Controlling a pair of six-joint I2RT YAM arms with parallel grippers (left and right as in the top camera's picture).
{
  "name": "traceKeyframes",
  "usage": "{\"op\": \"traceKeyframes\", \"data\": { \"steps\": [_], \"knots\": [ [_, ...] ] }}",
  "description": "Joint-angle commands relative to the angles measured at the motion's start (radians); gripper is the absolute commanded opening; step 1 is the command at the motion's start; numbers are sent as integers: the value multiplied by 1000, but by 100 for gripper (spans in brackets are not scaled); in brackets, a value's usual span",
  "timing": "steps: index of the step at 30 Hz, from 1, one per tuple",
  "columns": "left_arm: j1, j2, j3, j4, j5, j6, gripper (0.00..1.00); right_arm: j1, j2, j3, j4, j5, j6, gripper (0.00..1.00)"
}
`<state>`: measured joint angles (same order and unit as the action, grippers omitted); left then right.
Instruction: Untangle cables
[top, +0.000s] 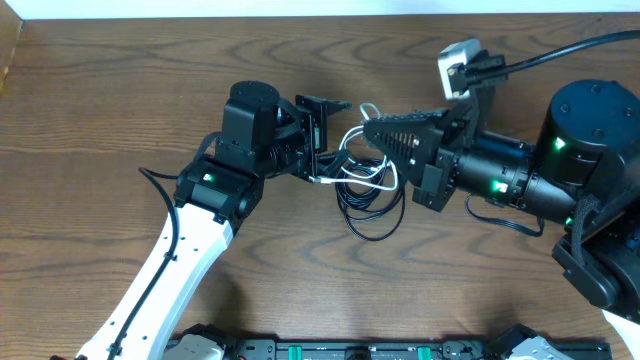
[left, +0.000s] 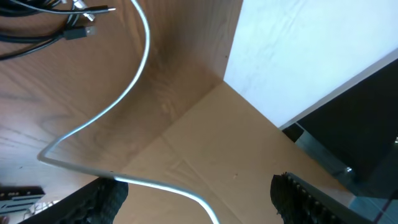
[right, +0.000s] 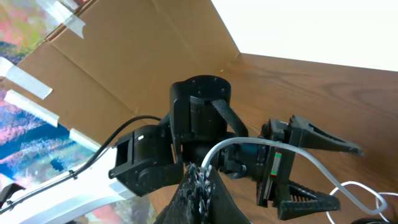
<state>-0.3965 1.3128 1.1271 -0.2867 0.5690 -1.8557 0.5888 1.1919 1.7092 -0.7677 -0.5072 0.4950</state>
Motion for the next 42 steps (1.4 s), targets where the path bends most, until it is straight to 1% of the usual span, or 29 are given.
{"op": "traceKeyframes", "data": {
  "steps": [1, 6, 9, 14, 17, 19, 20, 22, 24, 26, 27, 28, 30, 31, 34, 36, 39, 42],
  "knots": [
    [-3, 0, 6, 14, -19, -13, 78, 21, -3, 11, 10, -24, 12, 1],
    [-3, 0, 6, 16, 43, -13, 72, 54, 0, 11, 17, -23, -15, 1],
    [-3, 0, 6, 16, 44, -12, 71, 54, 3, 11, 25, -23, -18, 1],
    [-3, 0, 6, 16, 44, -13, 62, 55, 4, 11, 38, -23, -18, 1],
    [-3, 0, 6, 16, 44, -12, 51, 55, 4, 11, 40, -23, -18, 1],
    [-3, 0, 6, 15, 44, -12, 40, 54, 4, 11, 39, -23, -18, 1],
    [-3, 0, 6, 15, 44, -12, 36, 54, 4, 11, 39, -23, -18, 1],
    [-3, 0, 6, 12, 43, -12, 33, 54, 5, 11, 38, -23, -22, 1],
    [-3, 0, 6, 12, 43, 2, 24, 54, 5, 11, 35, -22, -22, 1],
    [-3, 0, 6, 12, 42, 50, 19, 53, 5, 11, 31, -16, -41, 1],
    [-3, 0, 6, 12, 34, 90, 12, 53, 5, 11, 27, -14, -63, 1],
    [-3, 0, 6, 12, 19, 140, 8, 53, 5, 11, 21, -3, -87, 1],
    [-3, 0, 6, 12, -8, 250, 8, 53, 5, 11, -6, 60, -104, 1],
    [-3, 0, 6, 12, -27, 319, 8, 52, 4, 11, -32, 122, -104, 1],
    [-2, 0, 7, 18, -50, 443, 8, 43, 3, 11, -106, 290, -104, 2],
    [2, 0, 18, 32, -40, 523, 8, 34, 3, 11, -161, 393, -104, 10],
    [11, 0, 67, 38, -11, 648, 7, 20, 3, 11, -225, 479, -103, 24],
    [18, 0, 152, 9, -3, 797, 8, 2, 3, 11, -267, 513, -104, 45]
  ]
}}
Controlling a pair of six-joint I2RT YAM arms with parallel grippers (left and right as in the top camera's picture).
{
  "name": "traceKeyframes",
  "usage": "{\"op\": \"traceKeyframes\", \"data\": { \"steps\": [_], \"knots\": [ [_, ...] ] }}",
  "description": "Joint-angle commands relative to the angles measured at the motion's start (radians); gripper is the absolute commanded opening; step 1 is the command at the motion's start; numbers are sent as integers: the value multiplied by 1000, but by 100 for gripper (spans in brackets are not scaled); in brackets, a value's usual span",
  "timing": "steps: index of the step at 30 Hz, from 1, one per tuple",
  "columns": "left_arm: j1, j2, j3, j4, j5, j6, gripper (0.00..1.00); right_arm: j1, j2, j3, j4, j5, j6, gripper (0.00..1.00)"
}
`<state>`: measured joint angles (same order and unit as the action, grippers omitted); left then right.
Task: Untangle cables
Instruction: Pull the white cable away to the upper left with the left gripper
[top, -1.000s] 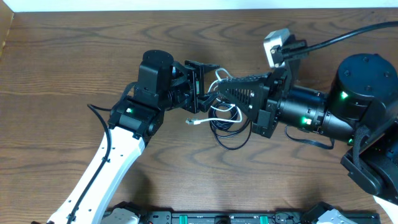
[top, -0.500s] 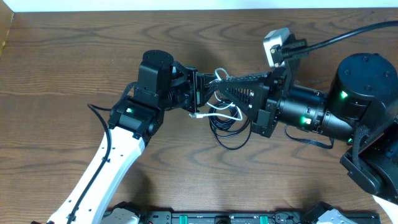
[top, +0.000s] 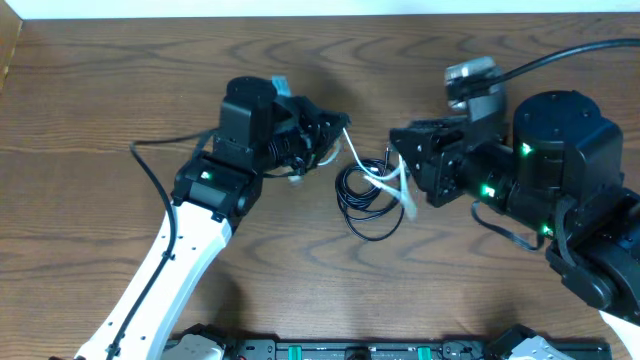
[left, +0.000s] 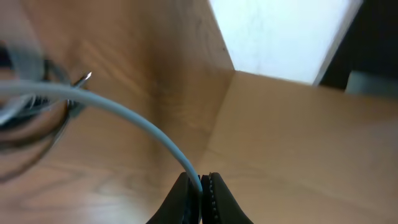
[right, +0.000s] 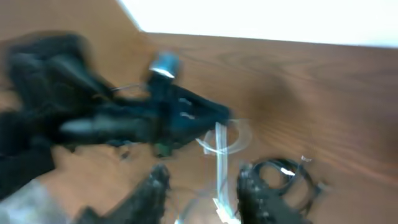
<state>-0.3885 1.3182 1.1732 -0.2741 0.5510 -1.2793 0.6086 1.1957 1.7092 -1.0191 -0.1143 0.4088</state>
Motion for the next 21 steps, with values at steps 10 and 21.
{"op": "traceKeyframes", "data": {
  "steps": [10, 21],
  "knots": [
    [50, -6, 412, -409, -360, 523, 8, -108, 0, 11, -151, 158, -18, 81],
    [50, -5, 436, -719, -697, 625, 7, -119, 40, 9, -207, 156, -16, 99]
  ]
}}
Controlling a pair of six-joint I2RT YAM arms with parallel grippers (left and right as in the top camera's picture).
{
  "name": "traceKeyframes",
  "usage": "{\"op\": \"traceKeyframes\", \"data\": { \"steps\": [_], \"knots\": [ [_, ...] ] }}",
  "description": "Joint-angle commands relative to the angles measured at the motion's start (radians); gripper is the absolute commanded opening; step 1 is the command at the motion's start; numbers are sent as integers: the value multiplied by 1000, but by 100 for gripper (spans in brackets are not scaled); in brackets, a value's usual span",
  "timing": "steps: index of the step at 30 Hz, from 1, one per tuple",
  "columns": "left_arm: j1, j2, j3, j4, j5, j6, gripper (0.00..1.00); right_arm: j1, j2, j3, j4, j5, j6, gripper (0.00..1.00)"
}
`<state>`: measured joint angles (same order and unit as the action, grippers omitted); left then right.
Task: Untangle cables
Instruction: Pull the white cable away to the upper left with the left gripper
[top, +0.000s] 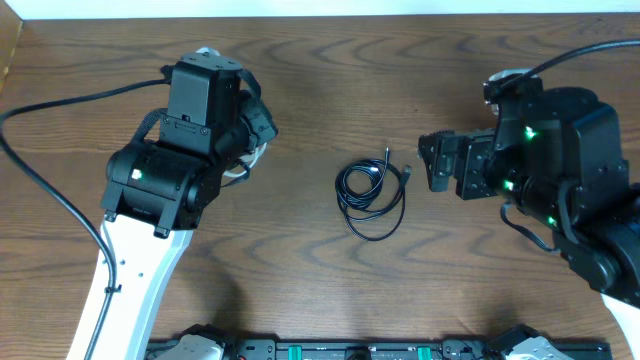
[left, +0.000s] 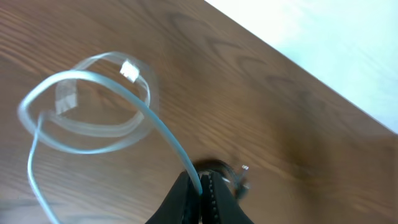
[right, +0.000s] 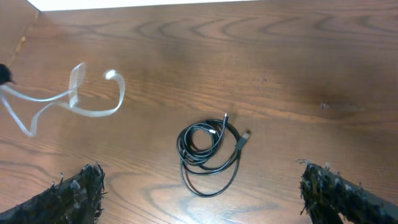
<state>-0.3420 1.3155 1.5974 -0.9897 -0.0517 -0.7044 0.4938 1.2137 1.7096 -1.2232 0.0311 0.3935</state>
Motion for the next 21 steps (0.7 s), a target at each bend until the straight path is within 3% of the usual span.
{"op": "traceKeyframes", "data": {
  "steps": [1, 4, 7, 10, 14, 21],
  "knots": [
    [3, -2, 12, -1, -103, 51, 8, -4, 31, 8, -4, 10, 2, 99],
    [3, -2, 12, 17, -152, 50, 8, -4, 56, 8, -14, -15, 2, 99],
    [3, 3, 12, 65, -97, 65, 7, -4, 86, 8, -21, -27, 2, 99],
    [3, 15, 12, 134, 24, 250, 8, -4, 120, 8, -24, -27, 2, 99],
    [8, 39, 13, 174, 58, 416, 9, -4, 171, 8, -47, -25, 2, 99],
    [103, 112, 68, 272, 60, 443, 8, -2, 278, 8, -76, -49, 2, 99]
  ]
}}
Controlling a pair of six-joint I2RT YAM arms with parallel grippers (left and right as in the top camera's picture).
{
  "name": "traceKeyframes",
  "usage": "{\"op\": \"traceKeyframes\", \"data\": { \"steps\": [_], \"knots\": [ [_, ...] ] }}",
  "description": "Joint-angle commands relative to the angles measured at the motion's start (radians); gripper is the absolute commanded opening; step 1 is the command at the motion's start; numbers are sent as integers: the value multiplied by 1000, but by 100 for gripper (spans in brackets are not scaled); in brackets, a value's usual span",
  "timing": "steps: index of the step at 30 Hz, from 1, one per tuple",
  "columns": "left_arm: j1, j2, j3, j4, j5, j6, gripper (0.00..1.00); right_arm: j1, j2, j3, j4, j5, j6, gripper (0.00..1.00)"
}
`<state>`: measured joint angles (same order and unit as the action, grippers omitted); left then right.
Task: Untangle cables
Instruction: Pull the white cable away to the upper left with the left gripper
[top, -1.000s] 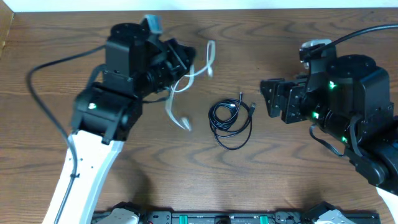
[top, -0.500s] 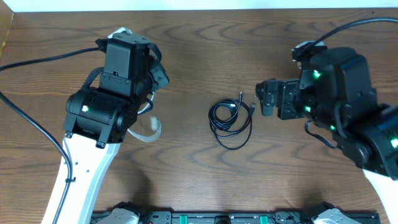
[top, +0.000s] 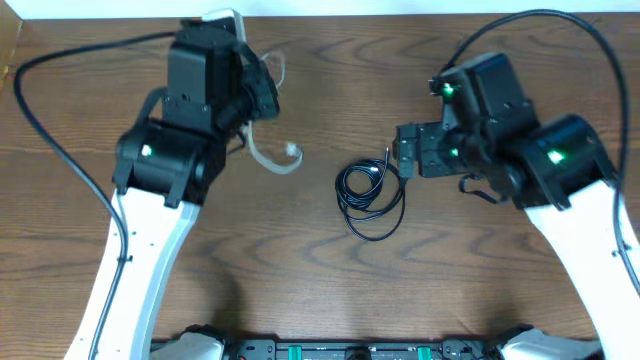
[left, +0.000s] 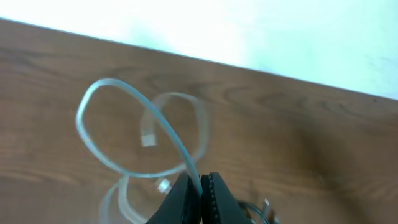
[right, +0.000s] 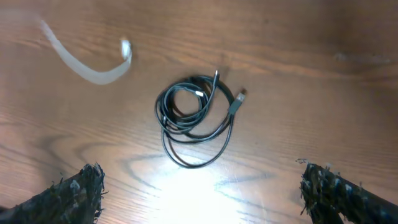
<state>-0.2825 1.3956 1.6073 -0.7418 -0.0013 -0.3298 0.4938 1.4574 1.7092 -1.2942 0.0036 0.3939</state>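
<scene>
A white cable (top: 262, 150) hangs in loops from my left gripper (top: 262, 92), which is shut on it at the table's back left. The left wrist view shows the jaws (left: 200, 185) pinched on the white cable (left: 140, 127), its loops in the air over the wood. A black cable (top: 369, 196) lies coiled by itself mid-table, also seen as a black coil (right: 196, 118) in the right wrist view. My right gripper (top: 405, 152) hovers just right of and above that coil, its fingers (right: 81, 193) wide apart and empty.
The wooden table (top: 480, 290) runs to a white wall at the back. A cardboard edge (top: 8, 50) shows at the far left. Both arms' black supply leads arc over the table's outer sides.
My left gripper, still shut on the white cable, has shifted toward the table's back, and the cable's free end now dangles nearer the centre. My right gripper has moved left, closer to the black coil.
At first both grippers met at the tangle mid-table, the right shut on the white cable and the left open around it. Then the left was shut on it and the right open. Afterwards the white cable hung at the left, apart from the black coil, as now.
</scene>
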Motion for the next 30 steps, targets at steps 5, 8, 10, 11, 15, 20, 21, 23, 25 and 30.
{"op": "traceKeyframes", "data": {
  "steps": [5, 8, 10, 11, 15, 20, 21, 23, 25, 30],
  "knots": [
    [139, 168, 227, 72, 9, 152, 8, -2, 98, 9, -6, -61, 2, 99],
    [196, 264, 291, 153, 9, 159, 8, -2, 126, 9, -10, -67, 2, 99],
    [235, 320, 296, 236, 9, 172, 8, -1, 143, 9, -22, -67, 2, 99],
    [255, 349, 296, 276, 9, 173, 8, -1, 149, 9, -29, -67, 2, 99],
    [330, 473, 296, 439, 9, 191, 8, -1, 166, 8, -61, -66, 2, 99],
    [414, 628, 296, 558, 8, 283, 8, -1, 166, -4, -66, -67, 2, 99],
    [430, 655, 296, 559, 8, 289, 8, -1, 166, -5, -68, -67, 2, 99],
    [467, 702, 296, 552, 8, 289, 8, -1, 166, -6, -73, -67, 2, 99],
    [510, 745, 296, 535, -15, 289, 8, 0, 166, -6, -80, -67, 2, 99],
    [632, 807, 295, 439, -139, 288, 73, 11, 166, -10, -86, -67, 2, 99]
  ]
}}
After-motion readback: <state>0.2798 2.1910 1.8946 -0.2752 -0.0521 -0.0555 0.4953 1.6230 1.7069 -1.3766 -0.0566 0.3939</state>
